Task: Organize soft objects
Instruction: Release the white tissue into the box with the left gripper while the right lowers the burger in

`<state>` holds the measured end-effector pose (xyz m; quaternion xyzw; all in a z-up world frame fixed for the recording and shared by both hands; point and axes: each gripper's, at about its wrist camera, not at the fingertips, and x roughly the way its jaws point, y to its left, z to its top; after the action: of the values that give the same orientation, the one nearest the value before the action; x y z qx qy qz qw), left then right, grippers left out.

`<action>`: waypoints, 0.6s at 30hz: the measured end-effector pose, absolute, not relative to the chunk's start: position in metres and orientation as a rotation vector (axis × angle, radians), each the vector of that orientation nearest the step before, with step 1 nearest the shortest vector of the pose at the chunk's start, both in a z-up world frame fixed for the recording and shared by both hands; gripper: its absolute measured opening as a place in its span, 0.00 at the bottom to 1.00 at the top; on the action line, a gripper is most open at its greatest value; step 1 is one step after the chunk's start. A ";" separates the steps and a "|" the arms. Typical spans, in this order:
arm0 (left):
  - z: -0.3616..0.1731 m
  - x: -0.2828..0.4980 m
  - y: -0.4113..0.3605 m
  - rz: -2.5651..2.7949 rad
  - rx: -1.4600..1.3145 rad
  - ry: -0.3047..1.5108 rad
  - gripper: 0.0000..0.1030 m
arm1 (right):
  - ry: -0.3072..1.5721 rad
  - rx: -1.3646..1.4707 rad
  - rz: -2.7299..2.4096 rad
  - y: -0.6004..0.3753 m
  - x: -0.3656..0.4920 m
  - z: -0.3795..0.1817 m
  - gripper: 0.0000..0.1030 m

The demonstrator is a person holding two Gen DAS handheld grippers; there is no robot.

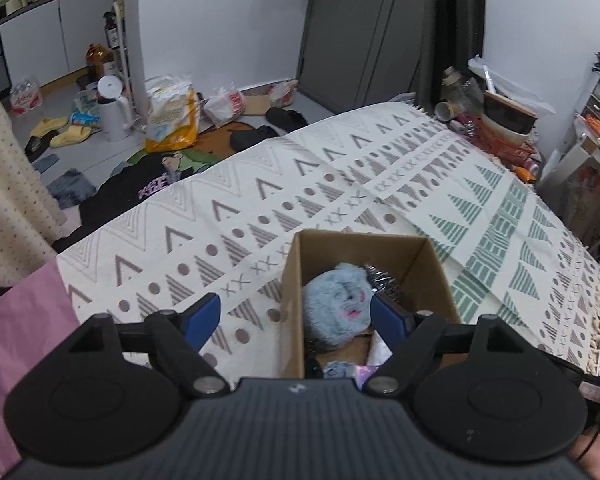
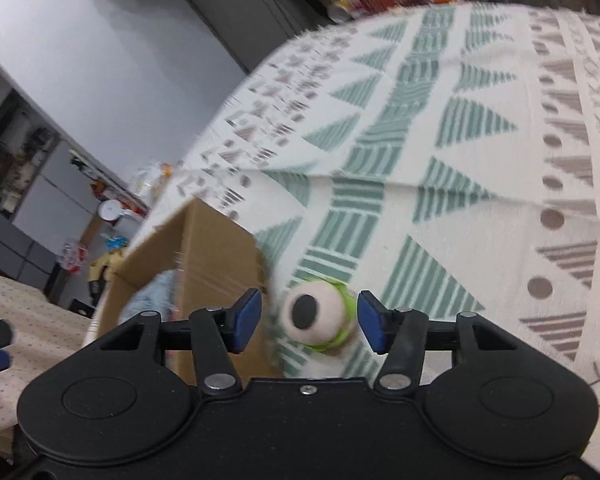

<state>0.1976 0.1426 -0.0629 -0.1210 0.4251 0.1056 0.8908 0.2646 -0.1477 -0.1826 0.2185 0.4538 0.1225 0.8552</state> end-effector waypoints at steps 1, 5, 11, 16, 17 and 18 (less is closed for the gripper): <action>-0.064 0.197 0.144 0.222 -0.256 0.886 0.78 | 0.971 0.465 0.250 -0.147 0.266 -0.189 0.52; -0.067 0.195 0.149 0.227 -0.263 0.894 0.79 | 1.022 0.495 0.248 -0.143 0.270 -0.208 0.49; -0.072 0.193 0.156 0.237 -0.275 0.903 0.79 | 0.983 0.452 0.279 -0.139 0.264 -0.199 0.13; -0.078 0.193 0.155 0.232 -0.278 0.914 0.79 | 0.917 0.437 0.307 -0.140 0.255 -0.177 0.10; -0.079 0.194 0.155 0.230 -0.280 0.916 0.79 | 0.904 0.434 0.312 -0.141 0.253 -0.173 0.10; -0.080 0.194 0.154 0.228 -0.280 0.918 0.79 | 0.892 0.430 0.313 -0.141 0.251 -0.170 0.10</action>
<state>0.1938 0.1539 -0.0799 -0.1346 0.4405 0.1093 0.8809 0.2508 -0.1410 -0.1696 0.2054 0.4263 0.1494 0.8682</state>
